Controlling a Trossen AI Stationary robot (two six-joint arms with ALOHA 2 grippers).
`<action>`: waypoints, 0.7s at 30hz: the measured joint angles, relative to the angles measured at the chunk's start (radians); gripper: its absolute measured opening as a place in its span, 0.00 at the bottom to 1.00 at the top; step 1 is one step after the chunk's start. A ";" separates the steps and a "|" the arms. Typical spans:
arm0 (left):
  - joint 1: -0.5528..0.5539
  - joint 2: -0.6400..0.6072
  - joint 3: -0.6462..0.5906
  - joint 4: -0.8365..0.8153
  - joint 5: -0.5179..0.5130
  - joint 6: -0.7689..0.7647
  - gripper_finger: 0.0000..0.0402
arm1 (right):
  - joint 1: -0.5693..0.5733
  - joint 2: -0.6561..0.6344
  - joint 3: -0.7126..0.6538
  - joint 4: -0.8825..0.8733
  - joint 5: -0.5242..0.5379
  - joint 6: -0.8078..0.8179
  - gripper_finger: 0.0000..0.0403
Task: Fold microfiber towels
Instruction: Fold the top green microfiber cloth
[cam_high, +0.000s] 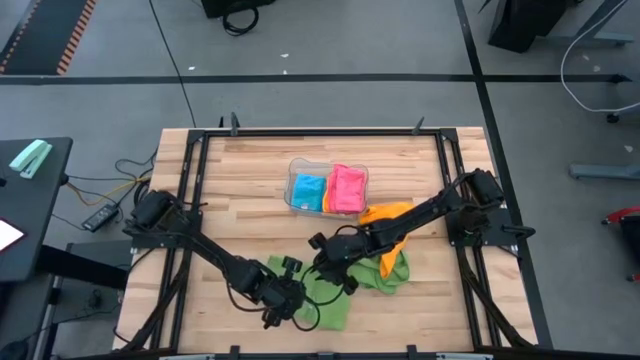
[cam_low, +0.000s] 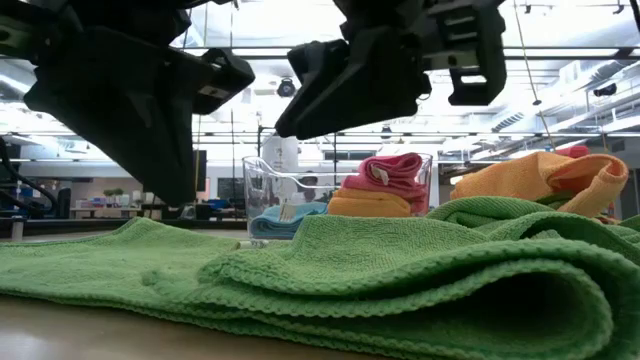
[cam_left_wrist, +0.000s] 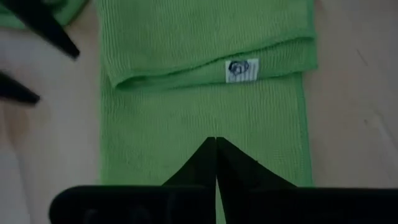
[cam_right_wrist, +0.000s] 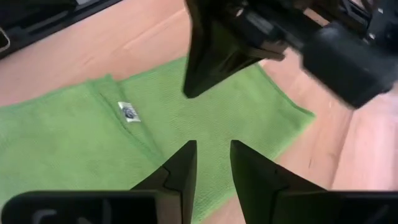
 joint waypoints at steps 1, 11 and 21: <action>-0.001 -0.004 0.000 -0.004 0.000 0.010 0.03 | 0.004 0.000 0.000 0.000 0.015 0.018 0.26; -0.001 -0.099 0.000 -0.122 0.000 0.079 0.07 | 0.079 -0.018 0.000 -0.104 0.152 0.248 0.26; 0.031 -0.141 -0.001 -0.123 0.000 0.299 0.05 | 0.156 -0.046 0.002 -0.208 0.318 0.619 0.26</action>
